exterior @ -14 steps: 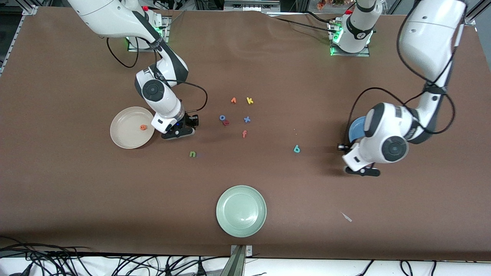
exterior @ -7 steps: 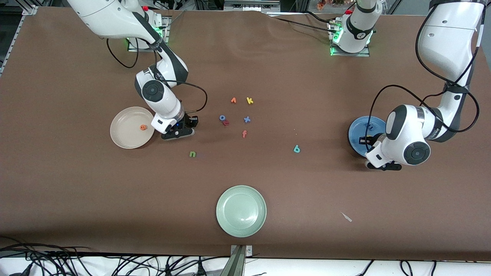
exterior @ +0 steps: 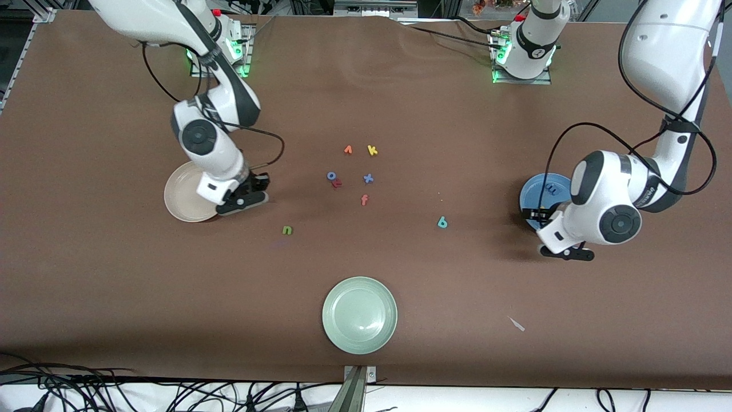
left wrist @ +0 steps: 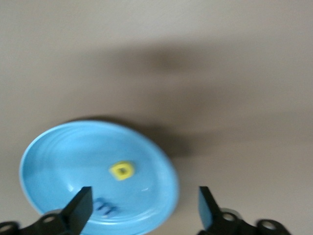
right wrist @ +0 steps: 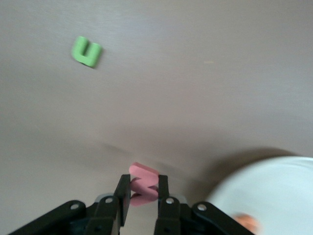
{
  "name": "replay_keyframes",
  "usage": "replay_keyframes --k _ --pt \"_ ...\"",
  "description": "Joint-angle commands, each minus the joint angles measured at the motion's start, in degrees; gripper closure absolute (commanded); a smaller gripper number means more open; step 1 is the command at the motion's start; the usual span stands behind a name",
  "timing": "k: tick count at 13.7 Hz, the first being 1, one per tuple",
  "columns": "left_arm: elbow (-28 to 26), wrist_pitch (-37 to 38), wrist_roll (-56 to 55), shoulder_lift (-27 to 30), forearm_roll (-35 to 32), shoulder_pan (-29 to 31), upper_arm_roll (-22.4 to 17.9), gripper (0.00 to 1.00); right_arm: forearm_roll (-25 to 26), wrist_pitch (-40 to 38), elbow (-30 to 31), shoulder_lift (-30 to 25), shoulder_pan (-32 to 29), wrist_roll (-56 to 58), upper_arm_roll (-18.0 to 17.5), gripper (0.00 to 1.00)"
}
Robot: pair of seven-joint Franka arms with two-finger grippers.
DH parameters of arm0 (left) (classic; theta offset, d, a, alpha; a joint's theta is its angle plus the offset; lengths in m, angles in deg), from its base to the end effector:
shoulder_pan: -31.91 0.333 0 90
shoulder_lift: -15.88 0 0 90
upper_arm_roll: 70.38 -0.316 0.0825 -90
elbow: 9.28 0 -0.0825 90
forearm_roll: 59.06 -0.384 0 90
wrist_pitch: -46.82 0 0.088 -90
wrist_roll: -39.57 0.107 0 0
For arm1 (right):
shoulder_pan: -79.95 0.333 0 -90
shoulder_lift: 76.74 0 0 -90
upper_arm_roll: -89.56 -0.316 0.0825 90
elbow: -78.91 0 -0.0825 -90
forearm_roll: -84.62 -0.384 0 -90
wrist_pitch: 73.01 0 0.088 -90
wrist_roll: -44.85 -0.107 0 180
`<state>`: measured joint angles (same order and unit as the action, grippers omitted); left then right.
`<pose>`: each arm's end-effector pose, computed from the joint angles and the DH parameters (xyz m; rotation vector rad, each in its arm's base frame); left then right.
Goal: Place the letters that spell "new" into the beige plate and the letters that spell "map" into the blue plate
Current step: 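Put the yellow a and pink W on the blue and beige plates, then grasp the teal 9 and green u with the left and right grippers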
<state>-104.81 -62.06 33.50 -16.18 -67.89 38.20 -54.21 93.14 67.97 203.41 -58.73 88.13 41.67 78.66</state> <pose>0.6378 -0.0823 0.2698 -3.0754 0.1855 0.4665 0.5301 0.1834 0.2473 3.0474 0.5947 -0.0174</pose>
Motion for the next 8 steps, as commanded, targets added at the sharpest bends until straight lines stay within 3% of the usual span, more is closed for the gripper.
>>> replay_keyframes --k 1,3,5,6,8 --pt "1.31 0.60 -5.86 0.69 -0.22 -1.62 5.26 0.00 0.28 -0.80 7.23 -7.36 -4.91 11.15 2.28 0.92" --pt "4.28 -0.28 -10.18 -1.85 -0.48 -6.35 6.33 0.00 0.28 0.16 10.13 -8.34 -6.51 15.30 4.56 0.88" --pt "7.36 -3.78 -11.07 -5.45 -0.83 -11.54 6.16 0.00 -0.16 2.01 12.07 -8.34 -6.60 14.79 4.84 0.56" --pt "7.55 -7.80 -11.07 -6.86 -0.92 -12.43 5.98 0.00 -0.60 2.28 12.34 -8.34 -6.51 14.18 4.75 0.34" --pt "6.68 -15.63 -11.16 -8.45 -1.01 -12.70 5.98 0.03 -0.51 1.75 12.17 -8.43 -6.42 9.19 3.36 0.29"
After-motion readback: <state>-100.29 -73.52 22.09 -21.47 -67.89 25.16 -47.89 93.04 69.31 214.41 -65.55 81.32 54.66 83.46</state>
